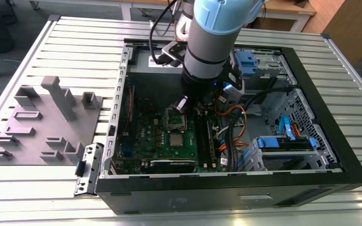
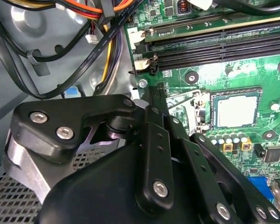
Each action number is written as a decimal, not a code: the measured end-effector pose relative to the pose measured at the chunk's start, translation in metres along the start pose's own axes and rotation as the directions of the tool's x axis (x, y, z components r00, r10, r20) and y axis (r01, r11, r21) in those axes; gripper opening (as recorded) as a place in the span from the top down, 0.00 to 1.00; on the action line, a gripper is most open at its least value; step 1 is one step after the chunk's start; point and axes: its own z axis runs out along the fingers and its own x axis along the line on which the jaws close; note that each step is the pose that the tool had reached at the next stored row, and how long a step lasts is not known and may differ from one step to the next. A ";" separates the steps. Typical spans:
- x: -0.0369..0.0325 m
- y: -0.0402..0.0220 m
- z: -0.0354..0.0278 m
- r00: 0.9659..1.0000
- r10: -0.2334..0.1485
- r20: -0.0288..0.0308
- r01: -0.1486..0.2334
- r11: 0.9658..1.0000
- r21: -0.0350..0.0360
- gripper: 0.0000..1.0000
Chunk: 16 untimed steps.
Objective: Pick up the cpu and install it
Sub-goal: 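Close the cpu cover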
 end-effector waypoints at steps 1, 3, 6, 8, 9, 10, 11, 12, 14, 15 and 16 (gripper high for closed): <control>0.0002 0.0002 -0.0008 1.000 -0.001 0.001 0.001 1.000 0.001 0.89; 0.0007 0.0004 -0.0025 1.000 -0.002 0.002 0.002 1.000 0.002 0.89; 0.0017 0.0005 -0.0047 1.000 -0.004 0.004 0.004 1.000 0.004 0.89; 0.0027 0.0003 -0.0063 1.000 -0.006 0.004 0.006 1.000 0.006 0.89; 0.0032 0.0002 -0.0071 1.000 -0.007 0.005 0.007 1.000 0.006 0.89; 0.0037 0.0001 -0.0079 1.000 -0.008 0.005 0.008 1.000 0.006 0.89; 0.0043 -0.0002 -0.0086 1.000 -0.009 0.005 0.009 1.000 0.007 0.89; 0.0048 -0.0005 -0.0092 1.000 -0.010 0.005 0.010 1.000 0.007 0.89; 0.0059 -0.0013 -0.0104 1.000 -0.011 0.005 0.011 1.000 0.007 0.89; 0.0065 -0.0017 -0.0110 1.000 -0.012 0.005 0.012 1.000 0.007 0.89; 0.0072 -0.0021 -0.0116 1.000 -0.013 0.005 0.013 1.000 0.007 0.89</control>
